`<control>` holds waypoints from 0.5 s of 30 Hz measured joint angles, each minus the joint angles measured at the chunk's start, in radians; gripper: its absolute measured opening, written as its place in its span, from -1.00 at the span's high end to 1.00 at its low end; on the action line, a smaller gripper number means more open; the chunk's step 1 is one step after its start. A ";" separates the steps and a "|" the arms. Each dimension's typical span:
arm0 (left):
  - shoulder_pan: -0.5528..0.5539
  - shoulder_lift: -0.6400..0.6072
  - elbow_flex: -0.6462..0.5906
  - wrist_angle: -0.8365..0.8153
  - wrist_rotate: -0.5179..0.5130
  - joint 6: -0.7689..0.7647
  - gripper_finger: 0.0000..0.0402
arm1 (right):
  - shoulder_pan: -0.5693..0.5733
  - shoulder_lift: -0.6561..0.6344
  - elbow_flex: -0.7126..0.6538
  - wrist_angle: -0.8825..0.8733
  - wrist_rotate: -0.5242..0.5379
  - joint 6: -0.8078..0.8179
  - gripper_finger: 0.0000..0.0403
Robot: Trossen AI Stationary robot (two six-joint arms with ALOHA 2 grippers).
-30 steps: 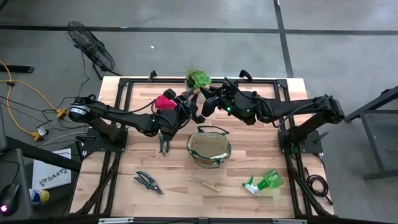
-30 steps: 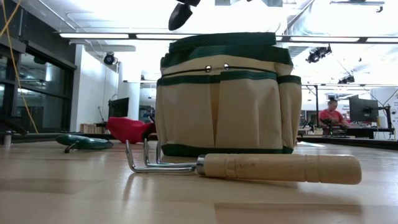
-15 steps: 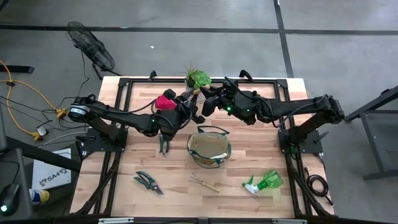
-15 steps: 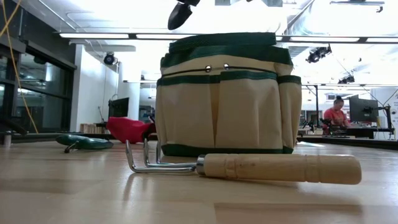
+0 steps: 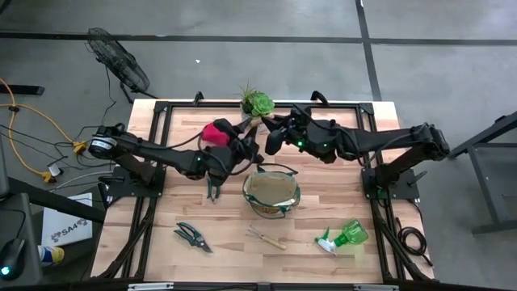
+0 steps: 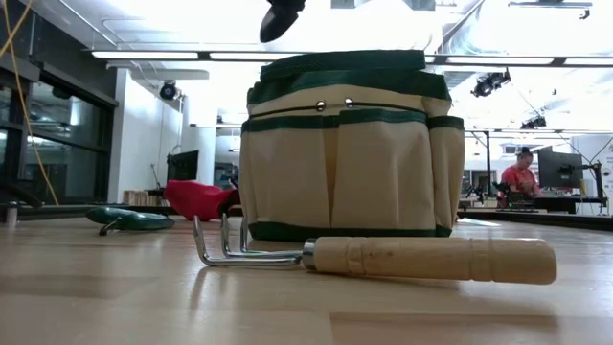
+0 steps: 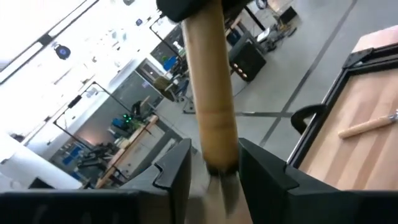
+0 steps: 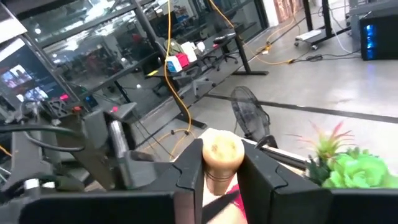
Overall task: Pick & Place Garden tools in Gardening bag
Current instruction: Put the bottom brown trowel into the gardening bag
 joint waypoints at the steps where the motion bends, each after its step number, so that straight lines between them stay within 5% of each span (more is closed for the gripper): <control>1: -0.002 -0.003 0.000 -0.004 -0.014 0.012 0.39 | 0.000 -0.010 0.000 -0.022 0.008 -0.010 0.70; 15: -0.116 -0.114 -0.001 -0.123 -0.235 0.132 0.38 | 0.047 -0.194 0.001 -0.392 0.065 0.088 0.70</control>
